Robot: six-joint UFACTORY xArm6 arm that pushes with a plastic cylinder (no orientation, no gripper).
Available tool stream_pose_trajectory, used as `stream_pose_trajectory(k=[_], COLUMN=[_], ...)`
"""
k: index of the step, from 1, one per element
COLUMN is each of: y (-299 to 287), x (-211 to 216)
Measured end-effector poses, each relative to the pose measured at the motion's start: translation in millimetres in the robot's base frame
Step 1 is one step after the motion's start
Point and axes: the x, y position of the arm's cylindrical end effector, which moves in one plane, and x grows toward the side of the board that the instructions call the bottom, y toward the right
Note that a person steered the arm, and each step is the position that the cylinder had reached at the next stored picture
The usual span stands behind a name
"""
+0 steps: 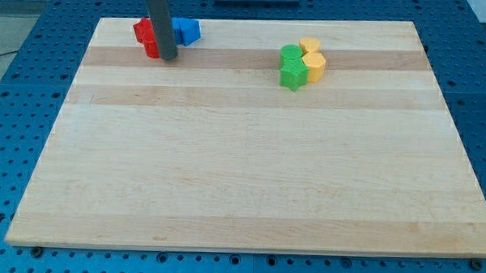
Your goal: Move the green star to the bottom of the blue cube
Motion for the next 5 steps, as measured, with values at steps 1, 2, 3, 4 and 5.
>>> stream_pose_trajectory(k=[1, 2, 3, 4, 5], y=[-2.9, 7.8, 60.8, 138.5, 221.9], x=[0.0, 4.7, 33.3, 76.7, 109.2])
